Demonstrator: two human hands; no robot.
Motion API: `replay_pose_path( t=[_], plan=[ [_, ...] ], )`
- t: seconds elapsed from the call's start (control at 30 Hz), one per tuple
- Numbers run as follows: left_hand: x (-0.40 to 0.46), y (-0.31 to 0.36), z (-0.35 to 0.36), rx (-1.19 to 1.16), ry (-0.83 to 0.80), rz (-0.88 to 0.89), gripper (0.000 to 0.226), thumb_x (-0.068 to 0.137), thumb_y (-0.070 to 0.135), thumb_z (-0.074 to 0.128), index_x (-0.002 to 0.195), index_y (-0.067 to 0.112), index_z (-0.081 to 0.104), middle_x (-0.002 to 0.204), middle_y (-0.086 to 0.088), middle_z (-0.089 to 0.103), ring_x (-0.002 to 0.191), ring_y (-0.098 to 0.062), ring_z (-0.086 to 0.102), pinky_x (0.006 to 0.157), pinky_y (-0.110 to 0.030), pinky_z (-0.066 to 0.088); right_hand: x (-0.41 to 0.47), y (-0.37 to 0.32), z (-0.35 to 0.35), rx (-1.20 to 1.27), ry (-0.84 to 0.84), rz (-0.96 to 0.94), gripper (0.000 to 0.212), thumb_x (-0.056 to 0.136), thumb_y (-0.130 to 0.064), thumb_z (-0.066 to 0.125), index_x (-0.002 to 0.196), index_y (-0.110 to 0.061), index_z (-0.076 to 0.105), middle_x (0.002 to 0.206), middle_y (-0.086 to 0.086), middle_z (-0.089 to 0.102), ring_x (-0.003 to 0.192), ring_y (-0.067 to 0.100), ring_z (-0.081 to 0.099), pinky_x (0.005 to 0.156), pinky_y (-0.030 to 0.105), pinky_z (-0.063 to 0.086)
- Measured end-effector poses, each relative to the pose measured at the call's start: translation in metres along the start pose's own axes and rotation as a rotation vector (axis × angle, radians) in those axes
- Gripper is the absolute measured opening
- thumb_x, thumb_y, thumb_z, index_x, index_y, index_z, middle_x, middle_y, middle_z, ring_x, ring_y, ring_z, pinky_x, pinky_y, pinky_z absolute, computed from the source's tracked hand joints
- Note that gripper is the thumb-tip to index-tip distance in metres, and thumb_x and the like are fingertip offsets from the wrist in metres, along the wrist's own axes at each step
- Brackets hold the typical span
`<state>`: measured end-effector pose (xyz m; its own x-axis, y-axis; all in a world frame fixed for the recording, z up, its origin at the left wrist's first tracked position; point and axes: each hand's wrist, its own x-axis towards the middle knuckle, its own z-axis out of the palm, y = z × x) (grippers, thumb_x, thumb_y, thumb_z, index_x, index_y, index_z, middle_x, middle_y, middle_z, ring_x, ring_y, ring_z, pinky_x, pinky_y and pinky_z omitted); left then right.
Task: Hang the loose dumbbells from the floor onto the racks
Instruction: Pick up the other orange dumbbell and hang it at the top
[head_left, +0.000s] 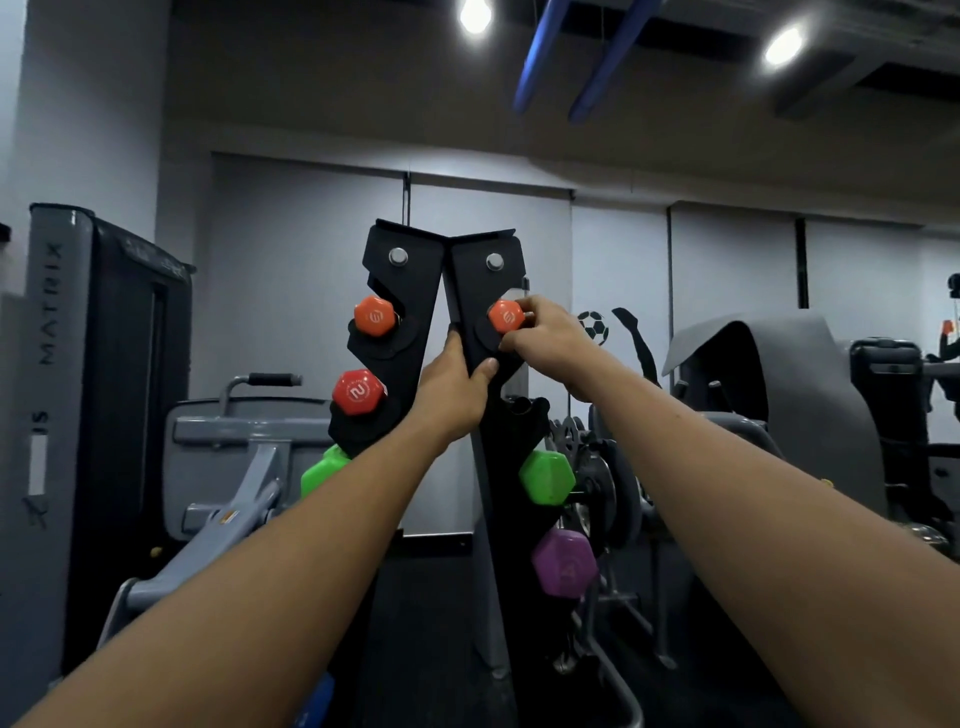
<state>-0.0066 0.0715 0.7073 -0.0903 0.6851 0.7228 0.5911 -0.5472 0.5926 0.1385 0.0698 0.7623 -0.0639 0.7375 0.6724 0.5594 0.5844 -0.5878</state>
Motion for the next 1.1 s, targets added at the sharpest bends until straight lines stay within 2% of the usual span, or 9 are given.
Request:
replay_pose_path(
  t=[0.13,0.37,0.47,0.6,0.7,0.77,0.83,1.0,1.1],
  plan=[
    [-0.009,0.008,-0.01,0.019,-0.038,-0.025,0.056,0.108,0.031,0.053,0.158,0.018,0.032,0.149,-0.01,0.054,0.133,-0.029,0.052,0.089,-0.023,0.033,-0.002,-0.001,0.002,0.041,-0.011,0.014,0.064,0.073,-0.024,0.072,0.135,-0.024,0.056,0.117,0.003,0.067,0.111,0.026,0.064,0.101,0.049,0.054],
    [-0.025,0.023,-0.019,0.048,-0.082,-0.023,0.056,0.108,0.031,0.052,0.158,0.015,0.033,0.155,-0.01,0.05,0.139,-0.028,0.048,0.09,-0.021,0.031,-0.017,-0.001,0.0,0.08,0.067,0.052,0.075,0.079,-0.026,0.072,0.149,-0.019,0.045,0.134,0.004,0.062,0.12,0.024,0.06,0.103,0.039,0.05],
    [-0.04,0.025,-0.023,0.034,-0.118,-0.042,0.056,0.109,0.031,0.051,0.158,0.015,0.031,0.156,-0.011,0.048,0.14,-0.028,0.047,0.091,-0.022,0.031,-0.035,0.006,0.001,0.084,0.078,0.058,0.072,0.086,-0.026,0.071,0.152,-0.019,0.042,0.135,0.004,0.058,0.116,0.021,0.057,0.093,0.031,0.044],
    [-0.06,0.018,-0.029,0.051,-0.154,-0.012,0.06,0.107,0.033,0.053,0.161,0.018,0.029,0.156,-0.008,0.048,0.139,-0.026,0.049,0.095,-0.025,0.034,-0.062,0.013,0.006,0.145,0.154,0.029,0.064,0.088,-0.023,0.07,0.147,-0.021,0.046,0.132,-0.001,0.057,0.118,0.018,0.057,0.094,0.031,0.048],
    [-0.077,-0.002,-0.033,0.091,-0.167,-0.017,0.07,0.104,0.04,0.057,0.163,0.02,0.024,0.16,-0.007,0.045,0.144,-0.027,0.046,0.11,-0.032,0.04,-0.093,0.018,0.019,0.169,0.19,-0.02,0.059,0.089,-0.023,0.07,0.145,-0.023,0.049,0.134,-0.006,0.058,0.121,0.013,0.057,0.097,0.03,0.048],
    [-0.089,-0.016,-0.036,0.138,-0.175,-0.028,0.076,0.103,0.044,0.058,0.165,0.019,0.021,0.163,-0.008,0.04,0.148,-0.027,0.042,0.119,-0.04,0.037,-0.113,0.022,0.033,0.168,0.172,-0.056,0.056,0.089,-0.022,0.069,0.141,-0.026,0.052,0.133,-0.008,0.06,0.122,0.011,0.058,0.104,0.034,0.05],
    [-0.098,-0.026,-0.038,0.201,-0.178,-0.015,0.075,0.103,0.042,0.058,0.165,0.016,0.022,0.163,-0.011,0.04,0.148,-0.029,0.042,0.12,-0.039,0.036,-0.13,0.024,0.045,0.16,0.126,-0.083,0.053,0.088,-0.02,0.069,0.139,-0.026,0.054,0.129,-0.009,0.063,0.12,0.01,0.06,0.106,0.033,0.05],
    [-0.129,-0.041,-0.037,0.344,-0.214,0.032,0.072,0.104,0.033,0.058,0.163,0.011,0.025,0.154,-0.019,0.049,0.142,-0.035,0.047,0.115,-0.038,0.039,-0.165,0.034,0.062,0.102,0.056,-0.091,0.043,0.091,-0.014,0.069,0.132,-0.018,0.06,0.11,-0.012,0.063,0.101,0.004,0.063,0.092,0.015,0.051],
    [-0.157,-0.062,-0.029,0.404,-0.241,0.03,0.073,0.102,0.033,0.061,0.162,0.009,0.027,0.158,-0.019,0.045,0.144,-0.037,0.044,0.116,-0.043,0.039,-0.191,0.051,0.082,0.059,0.026,-0.08,0.047,0.088,-0.012,0.068,0.134,-0.017,0.06,0.118,-0.003,0.066,0.107,0.011,0.065,0.099,0.027,0.052]
  ],
)
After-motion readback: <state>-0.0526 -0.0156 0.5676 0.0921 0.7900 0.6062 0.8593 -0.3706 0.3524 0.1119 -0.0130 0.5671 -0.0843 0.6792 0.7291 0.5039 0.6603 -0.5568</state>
